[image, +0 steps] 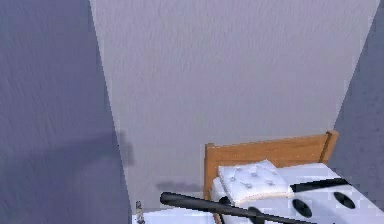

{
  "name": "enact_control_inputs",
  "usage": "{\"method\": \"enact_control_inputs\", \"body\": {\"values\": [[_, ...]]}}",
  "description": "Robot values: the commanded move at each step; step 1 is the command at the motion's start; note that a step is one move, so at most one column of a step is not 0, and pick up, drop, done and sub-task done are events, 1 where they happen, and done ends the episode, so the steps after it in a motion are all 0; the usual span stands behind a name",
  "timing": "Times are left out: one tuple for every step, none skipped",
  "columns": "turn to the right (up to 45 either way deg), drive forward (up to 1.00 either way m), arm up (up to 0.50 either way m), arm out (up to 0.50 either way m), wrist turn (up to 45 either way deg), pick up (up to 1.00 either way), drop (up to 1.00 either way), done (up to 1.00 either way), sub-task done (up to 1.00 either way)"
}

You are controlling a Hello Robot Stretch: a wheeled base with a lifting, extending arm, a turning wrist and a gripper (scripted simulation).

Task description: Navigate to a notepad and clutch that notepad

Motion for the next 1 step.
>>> {"method": "enact_control_inputs", "body": {"values": [[0.0,0.00,0.00,0.00,0.0,0.00,0.00,1.00,0.00]]}}
